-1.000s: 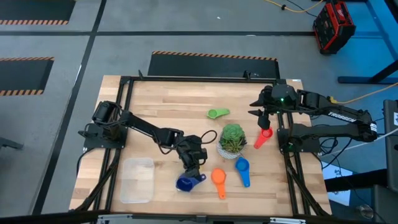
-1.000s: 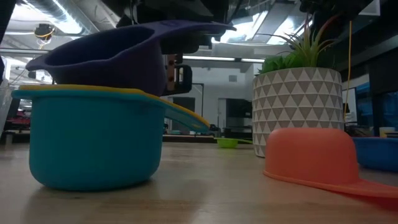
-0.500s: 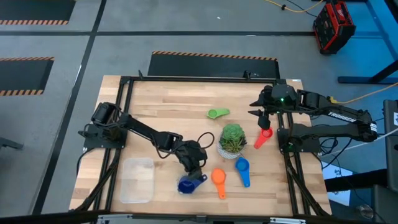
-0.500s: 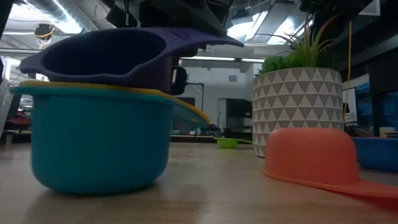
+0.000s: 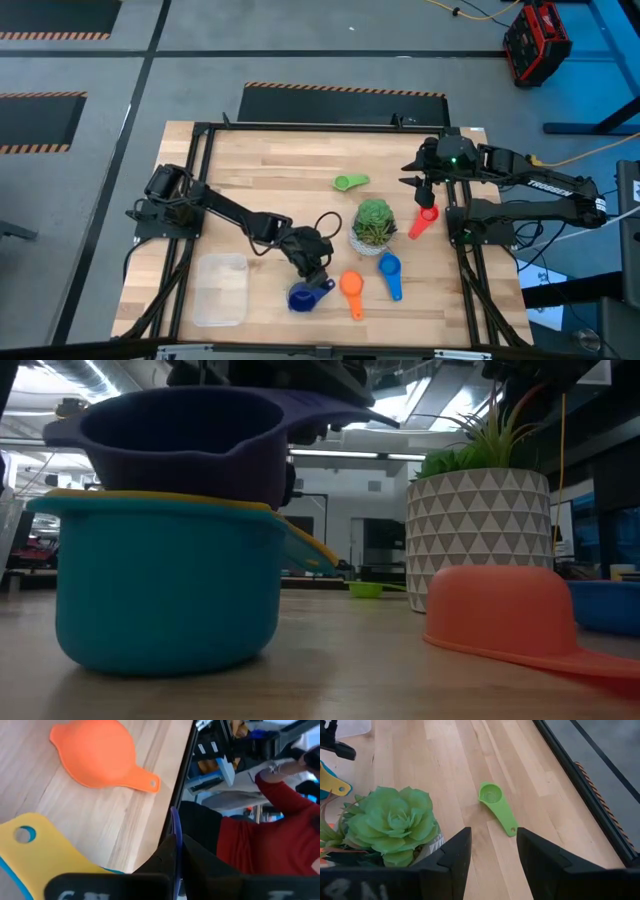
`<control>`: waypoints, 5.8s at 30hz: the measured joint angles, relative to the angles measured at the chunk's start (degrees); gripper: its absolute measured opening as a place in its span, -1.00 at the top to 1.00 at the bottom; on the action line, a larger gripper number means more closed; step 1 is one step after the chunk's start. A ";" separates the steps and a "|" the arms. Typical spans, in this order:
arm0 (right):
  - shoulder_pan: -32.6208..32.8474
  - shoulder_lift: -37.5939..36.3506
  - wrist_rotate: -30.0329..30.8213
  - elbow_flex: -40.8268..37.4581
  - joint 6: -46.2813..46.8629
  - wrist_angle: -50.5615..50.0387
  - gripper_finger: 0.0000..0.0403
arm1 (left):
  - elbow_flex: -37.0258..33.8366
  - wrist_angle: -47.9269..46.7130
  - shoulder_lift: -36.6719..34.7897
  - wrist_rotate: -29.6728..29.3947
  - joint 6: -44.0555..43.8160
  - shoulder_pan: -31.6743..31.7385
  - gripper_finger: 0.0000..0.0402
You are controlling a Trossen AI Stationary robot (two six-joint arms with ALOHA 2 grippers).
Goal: Nest measuring cups in basket
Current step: Stack the dark blue measuring cup on top of the yellow measuring cup
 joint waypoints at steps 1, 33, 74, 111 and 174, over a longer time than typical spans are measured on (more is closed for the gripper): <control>0.01 0.00 -0.01 0.00 -0.01 -0.01 0.19 | 0.00 0.06 0.00 -0.80 -0.49 -0.17 0.96; 0.00 0.02 0.00 0.00 -0.04 0.00 0.19 | 0.00 -3.14 -2.05 -11.63 -3.46 -4.05 0.93; -0.01 0.02 -1.45 0.00 -1.49 1.79 0.19 | 0.00 -5.31 -2.03 -12.00 0.12 -1.12 0.43; 22.01 4.90 -15.19 0.02 2.82 28.68 0.19 | 15.64 -46.56 -6.42 -17.22 23.77 1.37 0.43; 52.09 66.30 2.03 7.93 18.49 71.62 0.19 | 13.23 -46.53 5.68 -36.19 20.57 -5.93 0.43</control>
